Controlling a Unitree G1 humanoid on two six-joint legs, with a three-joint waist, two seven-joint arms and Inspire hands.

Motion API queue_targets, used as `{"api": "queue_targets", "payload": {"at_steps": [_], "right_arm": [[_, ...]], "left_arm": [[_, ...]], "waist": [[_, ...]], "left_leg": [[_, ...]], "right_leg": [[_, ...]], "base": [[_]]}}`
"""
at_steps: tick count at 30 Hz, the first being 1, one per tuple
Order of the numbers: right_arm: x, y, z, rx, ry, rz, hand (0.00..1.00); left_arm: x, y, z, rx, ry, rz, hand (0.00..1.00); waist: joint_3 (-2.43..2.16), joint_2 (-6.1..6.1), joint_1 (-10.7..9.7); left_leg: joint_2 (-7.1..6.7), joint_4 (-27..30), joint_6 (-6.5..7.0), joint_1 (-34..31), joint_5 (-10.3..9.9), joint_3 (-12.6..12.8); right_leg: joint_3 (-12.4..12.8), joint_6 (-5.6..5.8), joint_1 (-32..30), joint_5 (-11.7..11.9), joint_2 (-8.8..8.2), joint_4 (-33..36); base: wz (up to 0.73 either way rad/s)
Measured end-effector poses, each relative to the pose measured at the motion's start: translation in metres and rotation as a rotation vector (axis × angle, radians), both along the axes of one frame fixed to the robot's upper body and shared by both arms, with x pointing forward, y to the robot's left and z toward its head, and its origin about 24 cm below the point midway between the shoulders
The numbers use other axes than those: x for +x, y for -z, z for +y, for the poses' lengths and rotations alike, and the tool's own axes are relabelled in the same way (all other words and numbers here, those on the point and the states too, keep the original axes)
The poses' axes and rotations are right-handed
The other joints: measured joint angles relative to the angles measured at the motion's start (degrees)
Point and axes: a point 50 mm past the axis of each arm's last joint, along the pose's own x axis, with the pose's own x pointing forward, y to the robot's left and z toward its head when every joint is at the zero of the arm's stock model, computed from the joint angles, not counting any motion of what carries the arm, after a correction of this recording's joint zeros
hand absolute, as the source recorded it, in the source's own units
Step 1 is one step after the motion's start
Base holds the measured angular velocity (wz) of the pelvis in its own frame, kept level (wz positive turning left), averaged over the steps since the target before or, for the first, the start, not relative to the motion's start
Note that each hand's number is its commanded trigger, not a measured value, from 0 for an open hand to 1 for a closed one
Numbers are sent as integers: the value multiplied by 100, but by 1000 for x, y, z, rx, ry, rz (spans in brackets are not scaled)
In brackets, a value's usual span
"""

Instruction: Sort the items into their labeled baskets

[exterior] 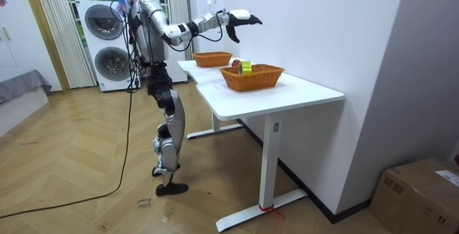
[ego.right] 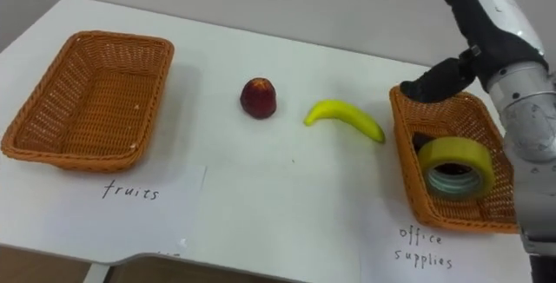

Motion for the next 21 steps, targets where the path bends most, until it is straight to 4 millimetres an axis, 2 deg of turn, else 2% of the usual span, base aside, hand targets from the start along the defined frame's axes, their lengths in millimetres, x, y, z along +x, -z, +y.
{"api": "queue_targets", "payload": {"at_steps": [2,8,11,12,14,18,21], "right_arm": [[1,2,3,-1,-12,8,0],[5,16,8,9,-35,88,0],[7,26,2,11,-6,136,0],[9,30,-2,13,13,155,0],[13,35,-6,20,32,180,0],[20,48,-1,-2,21,246,0],[21,54,-1,-4,23,271,0]], "left_arm": [[0,0,0,-1,1,4,0],[0,1,-1,0,8,13,0],[-1,1,-1,3,11,27,0],[-2,1,-1,4,17,32,0],[-2,0,-1,6,17,32,0],[-2,-2,4,21,27,31,0],[0,-3,5,23,35,26,0]], "waist": [[6,9,108],[-2,-8,251],[-13,-24,330],[-32,-64,324],[-21,-85,367],[44,-190,445],[41,-222,475]], "left_leg": [[0,1,-1,3,1,-21],[-21,-24,0,-14,1,-143],[-86,-2,4,-61,7,-260],[-100,3,11,-74,17,-298],[-111,32,14,-78,33,-326],[-106,96,13,-122,33,-401],[-108,176,17,-255,27,-490]], "right_leg": [[-18,0,12,0,1,-1],[-181,3,52,-2,-23,-6],[-319,5,65,-3,-47,-5],[-332,6,70,-4,-57,-5],[-340,8,77,-5,-68,-6],[-402,14,96,-8,-72,-24],[-486,15,62,-7,-85,-65]], "base": [[6],[10],[18],[19],[12],[9],[16]]}}
